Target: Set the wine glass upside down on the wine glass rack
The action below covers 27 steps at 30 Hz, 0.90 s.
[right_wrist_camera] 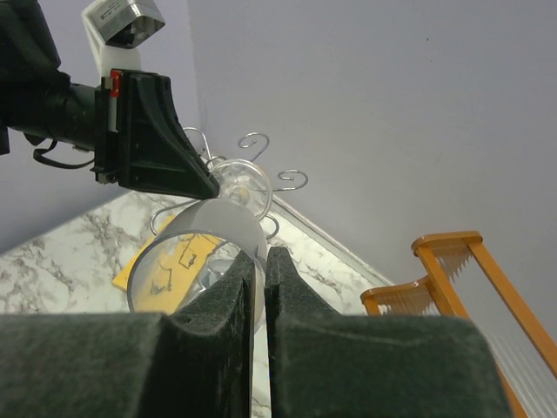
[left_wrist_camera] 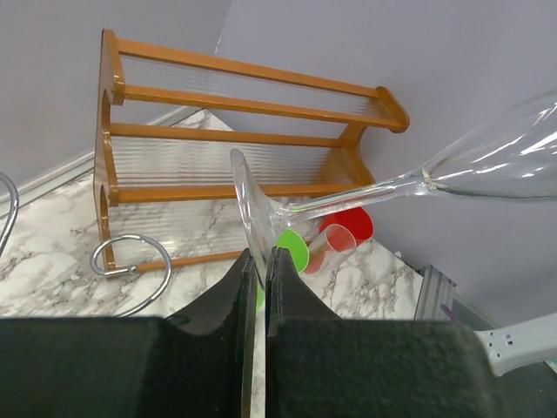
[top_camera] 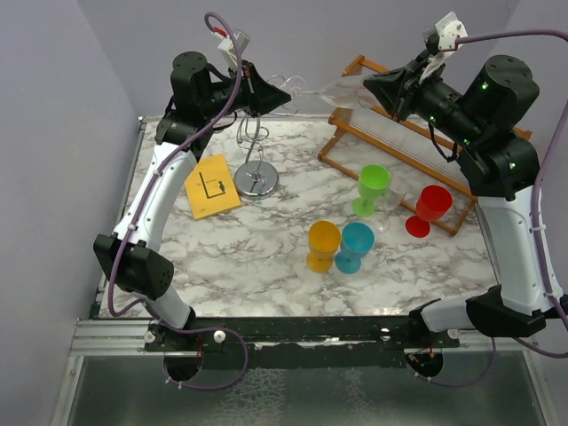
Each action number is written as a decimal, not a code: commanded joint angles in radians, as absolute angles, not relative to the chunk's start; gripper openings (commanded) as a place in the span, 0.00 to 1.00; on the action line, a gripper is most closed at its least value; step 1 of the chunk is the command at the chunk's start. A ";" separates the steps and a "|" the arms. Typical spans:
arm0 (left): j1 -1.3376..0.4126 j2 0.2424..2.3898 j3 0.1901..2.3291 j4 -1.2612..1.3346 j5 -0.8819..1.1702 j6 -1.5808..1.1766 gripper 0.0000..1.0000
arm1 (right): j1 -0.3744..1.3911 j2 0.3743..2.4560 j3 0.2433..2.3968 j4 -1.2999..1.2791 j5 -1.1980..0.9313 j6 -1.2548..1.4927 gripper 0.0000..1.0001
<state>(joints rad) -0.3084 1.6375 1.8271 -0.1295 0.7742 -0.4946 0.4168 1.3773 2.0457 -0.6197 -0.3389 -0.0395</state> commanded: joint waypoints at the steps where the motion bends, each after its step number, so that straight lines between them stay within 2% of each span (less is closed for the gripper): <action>1: -0.305 1.636 1.881 -0.130 0.786 -0.439 0.00 | 0.419 1.357 2.025 -0.564 -0.362 -0.044 0.11; 3: -0.288 1.635 1.900 -0.146 0.773 -0.430 0.00 | 0.418 1.351 2.018 -0.569 -0.349 -0.062 0.24; 6: -0.241 1.635 1.934 -0.172 0.753 -0.424 0.00 | 0.419 1.344 2.014 -0.578 -0.315 -0.086 0.51; 8: -0.201 1.634 1.959 -0.190 0.745 -0.414 0.00 | 0.419 1.341 2.016 -0.585 -0.292 -0.103 0.59; 11: -0.147 1.624 1.998 -0.231 0.722 -0.372 0.00 | 0.419 1.340 2.027 -0.597 -0.260 -0.132 0.67; 16: -0.059 1.611 2.055 -0.311 0.624 -0.261 0.00 | 0.419 1.349 2.040 -0.617 -0.214 -0.180 0.72; 19: 0.001 1.613 2.098 -0.355 0.540 -0.204 0.00 | 0.419 1.356 2.031 -0.630 -0.201 -0.216 0.79; 22: 0.043 1.628 2.154 -0.397 0.411 -0.121 0.00 | 0.419 1.365 1.994 -0.640 -0.185 -0.276 0.91; 27: 0.060 1.649 2.217 -0.426 0.176 0.044 0.00 | 0.419 1.382 1.912 -0.672 -0.223 -0.366 0.93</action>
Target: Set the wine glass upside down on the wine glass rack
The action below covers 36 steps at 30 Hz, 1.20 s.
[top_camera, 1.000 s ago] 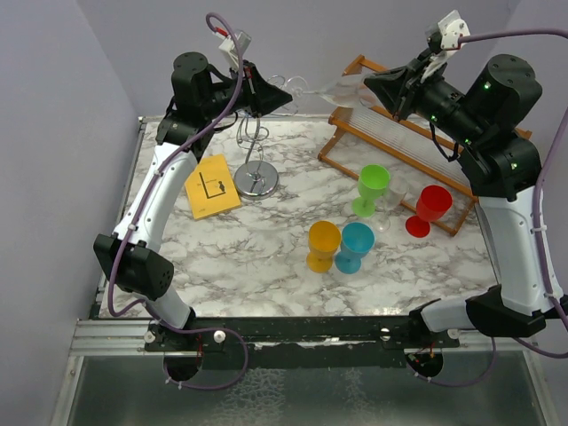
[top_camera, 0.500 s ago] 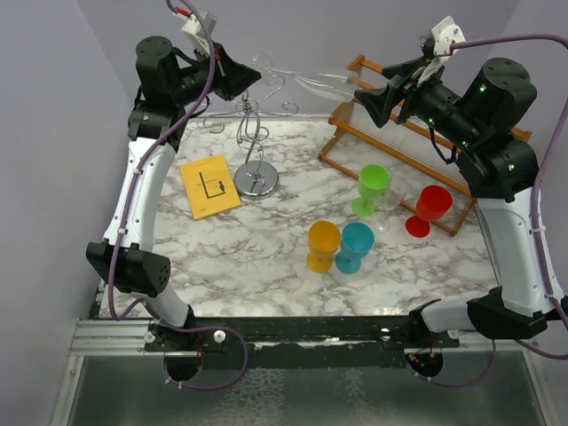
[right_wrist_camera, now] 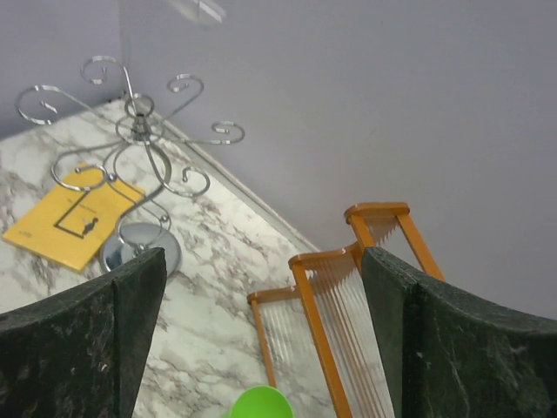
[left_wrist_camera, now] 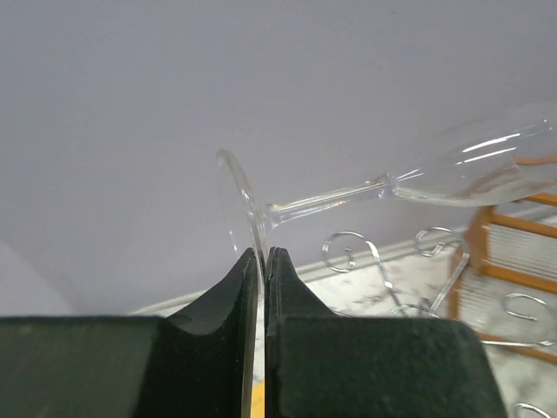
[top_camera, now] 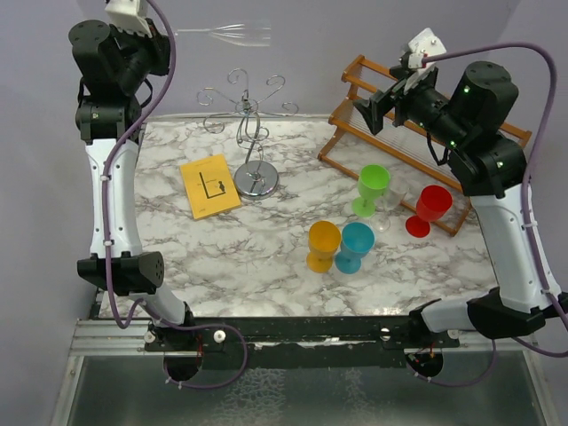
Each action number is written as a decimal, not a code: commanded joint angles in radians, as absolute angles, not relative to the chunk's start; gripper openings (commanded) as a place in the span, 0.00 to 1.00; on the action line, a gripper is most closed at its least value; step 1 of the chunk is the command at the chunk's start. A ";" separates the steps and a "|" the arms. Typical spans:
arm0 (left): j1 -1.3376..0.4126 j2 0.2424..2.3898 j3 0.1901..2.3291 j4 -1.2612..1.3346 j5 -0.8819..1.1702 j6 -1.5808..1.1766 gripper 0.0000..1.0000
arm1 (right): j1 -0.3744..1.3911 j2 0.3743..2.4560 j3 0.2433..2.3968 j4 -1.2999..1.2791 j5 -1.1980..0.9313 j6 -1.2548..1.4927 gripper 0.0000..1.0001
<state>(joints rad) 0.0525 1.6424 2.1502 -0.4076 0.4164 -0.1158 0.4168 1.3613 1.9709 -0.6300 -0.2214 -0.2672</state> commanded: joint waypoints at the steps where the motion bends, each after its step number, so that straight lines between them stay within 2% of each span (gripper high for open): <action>1: 0.060 1.654 2.229 -0.428 0.130 0.074 0.00 | 0.419 1.386 1.898 -0.681 -0.240 -0.381 0.93; 7: 0.060 1.690 2.253 -0.396 -0.076 0.274 0.00 | 0.419 1.400 1.830 -0.713 -0.289 -0.446 0.95; 14: 0.058 1.746 2.216 -0.331 -0.192 0.520 0.00 | 0.419 1.392 1.773 -0.715 -0.337 -0.420 0.95; 26: -0.049 1.802 2.084 -0.283 -0.197 0.918 0.00 | 0.419 1.362 1.723 -0.722 -0.362 -0.436 0.95; 36: -0.185 1.857 2.072 -0.335 -0.158 1.193 0.00 | 0.419 1.334 1.676 -0.711 -0.373 -0.462 0.95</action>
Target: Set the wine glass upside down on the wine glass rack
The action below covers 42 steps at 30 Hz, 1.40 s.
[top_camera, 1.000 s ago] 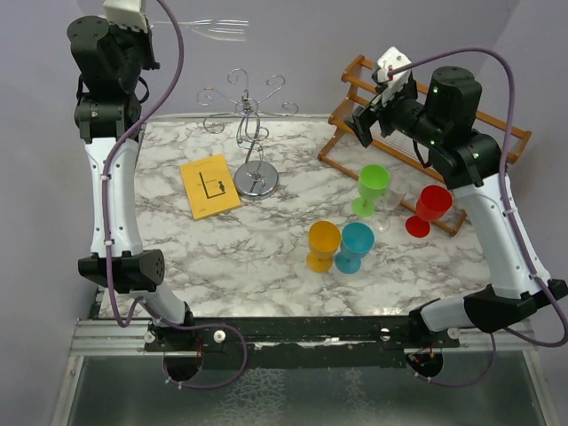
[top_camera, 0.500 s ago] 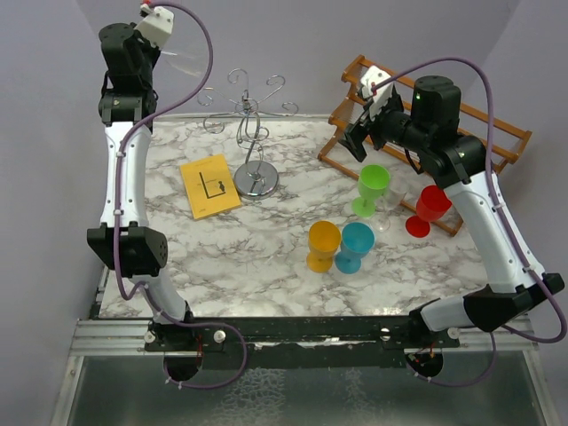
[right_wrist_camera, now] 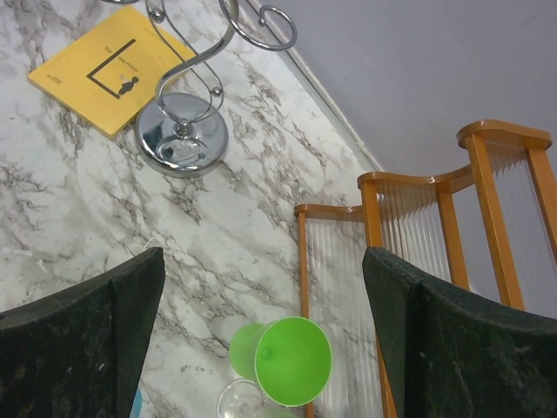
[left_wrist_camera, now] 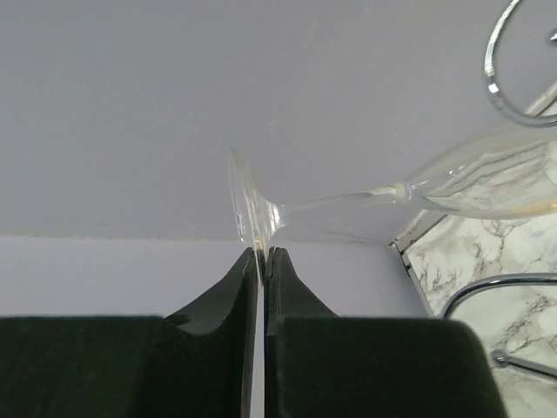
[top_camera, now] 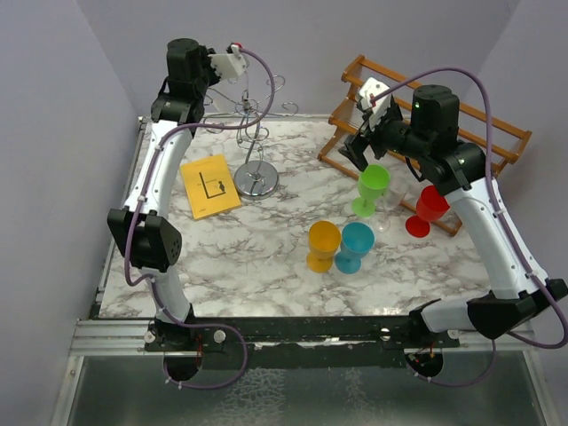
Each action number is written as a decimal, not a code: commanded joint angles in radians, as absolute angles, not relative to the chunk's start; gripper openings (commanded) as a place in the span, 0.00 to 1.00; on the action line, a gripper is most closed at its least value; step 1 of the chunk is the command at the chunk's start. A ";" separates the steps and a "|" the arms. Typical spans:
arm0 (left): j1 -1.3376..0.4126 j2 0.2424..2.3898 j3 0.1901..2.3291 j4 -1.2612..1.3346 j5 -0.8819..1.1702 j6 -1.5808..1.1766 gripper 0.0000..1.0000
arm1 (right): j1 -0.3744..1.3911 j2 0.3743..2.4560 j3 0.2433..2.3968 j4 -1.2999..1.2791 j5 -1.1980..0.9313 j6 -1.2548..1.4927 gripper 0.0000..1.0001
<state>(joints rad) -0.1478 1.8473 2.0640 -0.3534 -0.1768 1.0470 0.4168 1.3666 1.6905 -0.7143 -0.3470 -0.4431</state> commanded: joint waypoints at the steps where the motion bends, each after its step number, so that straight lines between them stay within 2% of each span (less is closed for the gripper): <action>1: -0.195 1.861 2.073 -0.340 -0.159 1.207 0.00 | 0.419 1.331 1.672 -0.709 -0.373 -0.464 0.95; 23: -0.245 1.877 2.181 -0.533 0.029 1.173 0.00 | 0.419 1.335 1.654 -0.708 -0.389 -0.482 0.95; 42: -0.265 1.888 2.181 -0.499 0.151 1.125 0.00 | 0.419 1.333 1.642 -0.697 -0.384 -0.482 0.95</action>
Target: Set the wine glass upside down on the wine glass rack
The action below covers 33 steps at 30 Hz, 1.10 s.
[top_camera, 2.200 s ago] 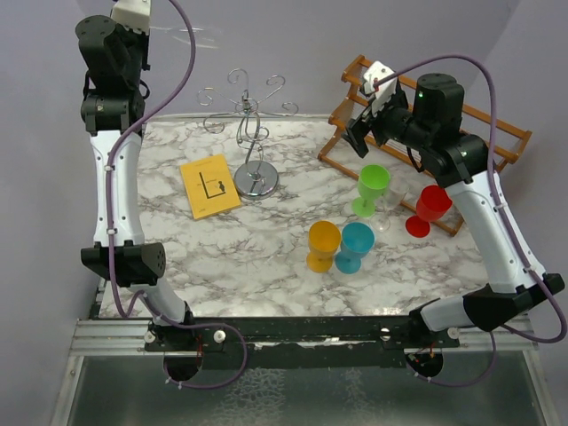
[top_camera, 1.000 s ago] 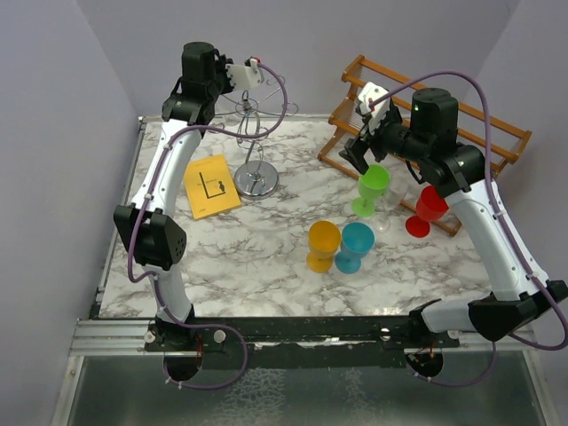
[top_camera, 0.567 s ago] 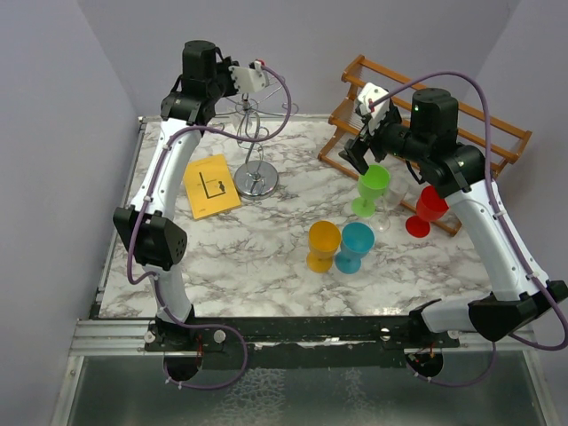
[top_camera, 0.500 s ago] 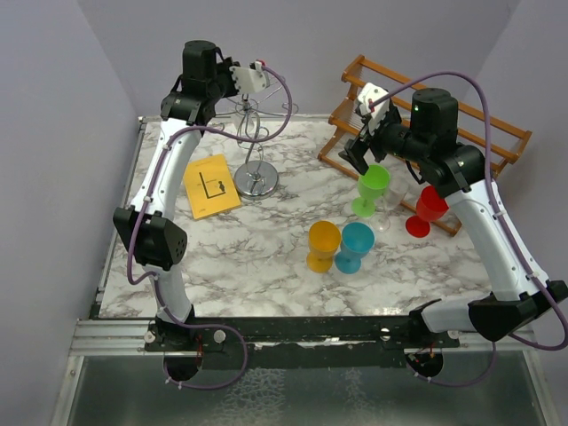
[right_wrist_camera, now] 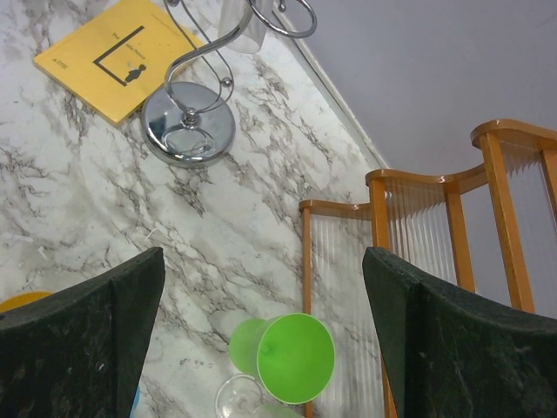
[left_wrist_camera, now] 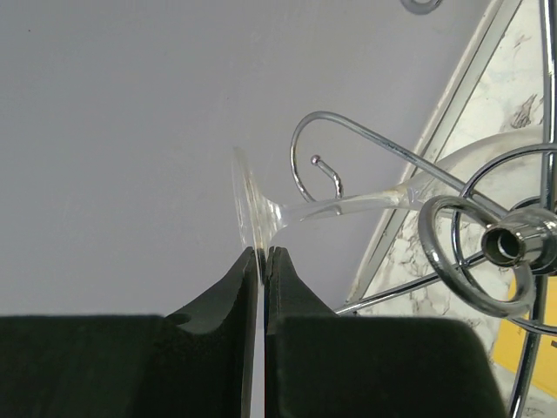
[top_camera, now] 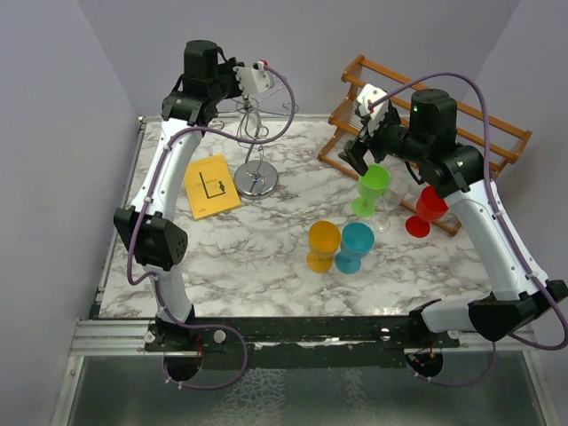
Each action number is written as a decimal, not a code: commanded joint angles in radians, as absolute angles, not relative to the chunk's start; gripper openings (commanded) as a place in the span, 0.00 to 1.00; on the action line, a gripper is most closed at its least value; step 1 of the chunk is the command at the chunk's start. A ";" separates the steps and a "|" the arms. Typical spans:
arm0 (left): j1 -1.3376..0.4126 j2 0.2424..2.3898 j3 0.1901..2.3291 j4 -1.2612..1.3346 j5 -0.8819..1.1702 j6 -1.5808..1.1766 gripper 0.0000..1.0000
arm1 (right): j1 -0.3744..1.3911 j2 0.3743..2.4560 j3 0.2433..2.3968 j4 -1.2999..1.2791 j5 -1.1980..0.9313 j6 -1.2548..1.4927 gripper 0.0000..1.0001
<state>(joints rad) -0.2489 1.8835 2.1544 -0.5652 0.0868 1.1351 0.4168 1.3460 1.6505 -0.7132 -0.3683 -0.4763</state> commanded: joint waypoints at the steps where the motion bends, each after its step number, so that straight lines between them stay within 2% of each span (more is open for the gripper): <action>1: -0.266 1.888 2.181 -0.495 0.153 1.132 0.00 | 0.419 1.333 1.640 -0.697 -0.382 -0.483 0.95; 9: -0.285 1.900 2.177 -0.457 0.153 1.172 0.00 | 0.419 1.328 1.628 -0.688 -0.372 -0.486 0.95; 19: -0.294 1.950 2.190 -0.359 0.039 1.159 0.00 | 0.419 1.321 1.620 -0.684 -0.366 -0.488 0.95; 25: -0.292 1.989 2.236 -0.385 -0.028 1.139 0.00 | 0.419 1.321 1.617 -0.684 -0.365 -0.488 0.95; 33: -0.287 1.966 2.228 -0.440 -0.016 1.099 0.00 | 0.419 1.322 1.611 -0.681 -0.365 -0.490 0.95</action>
<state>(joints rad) -0.2893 1.9903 2.1994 -0.4423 -0.0013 1.1343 0.4168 1.3460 1.6196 -0.7078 -0.3679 -0.4774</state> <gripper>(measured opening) 0.048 0.952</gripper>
